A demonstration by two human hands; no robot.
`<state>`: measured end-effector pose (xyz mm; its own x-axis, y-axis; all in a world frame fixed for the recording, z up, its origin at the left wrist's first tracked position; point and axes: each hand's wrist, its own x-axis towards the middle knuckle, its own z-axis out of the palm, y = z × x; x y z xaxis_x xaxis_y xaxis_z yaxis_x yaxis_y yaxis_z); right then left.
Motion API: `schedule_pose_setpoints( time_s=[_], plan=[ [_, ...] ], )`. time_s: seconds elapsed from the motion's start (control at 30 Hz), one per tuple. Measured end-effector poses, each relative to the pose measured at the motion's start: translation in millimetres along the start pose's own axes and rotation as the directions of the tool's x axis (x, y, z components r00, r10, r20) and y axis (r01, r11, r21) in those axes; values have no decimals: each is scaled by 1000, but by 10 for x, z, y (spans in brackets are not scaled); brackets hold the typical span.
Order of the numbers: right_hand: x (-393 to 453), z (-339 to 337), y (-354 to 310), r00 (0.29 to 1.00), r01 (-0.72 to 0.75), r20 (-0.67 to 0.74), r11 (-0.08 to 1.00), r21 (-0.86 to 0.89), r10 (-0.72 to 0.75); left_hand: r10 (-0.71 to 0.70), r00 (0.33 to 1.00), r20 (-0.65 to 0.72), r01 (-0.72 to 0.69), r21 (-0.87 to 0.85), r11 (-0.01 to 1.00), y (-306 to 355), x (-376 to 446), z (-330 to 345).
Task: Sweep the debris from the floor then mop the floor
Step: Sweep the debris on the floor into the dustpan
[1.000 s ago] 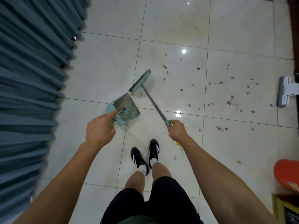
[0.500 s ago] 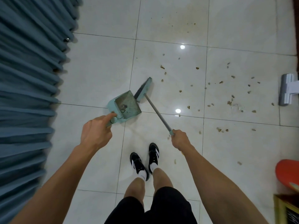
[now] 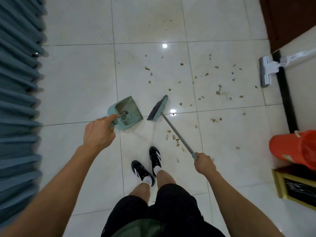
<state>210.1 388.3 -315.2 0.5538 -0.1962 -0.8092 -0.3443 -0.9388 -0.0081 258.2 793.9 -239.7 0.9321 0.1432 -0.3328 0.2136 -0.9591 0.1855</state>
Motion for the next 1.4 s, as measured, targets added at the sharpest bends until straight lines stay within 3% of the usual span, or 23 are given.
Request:
schedule_pose_setpoints(
  time_s=[0.53,0.67,0.8,0.97,1.4],
  plan=[
    [-367,-104,-148,984,-163,-54,982,100,169,281,960,0,-280,58,958,417,217,-143],
    [-402,-112,-161,984,-140,-62,937,320,168,310,951,1,-310,54,949,436,247,-203],
    [-423,-158,-292,983,-96,-91,862,499,162,302,953,-11,-301,37,953,424,325,-288],
    [-253,-395,-602,983,-31,-129,806,591,132,280,960,-11,-279,39,960,373,481,-412],
    [1063,-1468,-1978,987,144,-142,821,553,-77,39,997,-64,-41,-20,999,145,1622,-873]
  ],
)
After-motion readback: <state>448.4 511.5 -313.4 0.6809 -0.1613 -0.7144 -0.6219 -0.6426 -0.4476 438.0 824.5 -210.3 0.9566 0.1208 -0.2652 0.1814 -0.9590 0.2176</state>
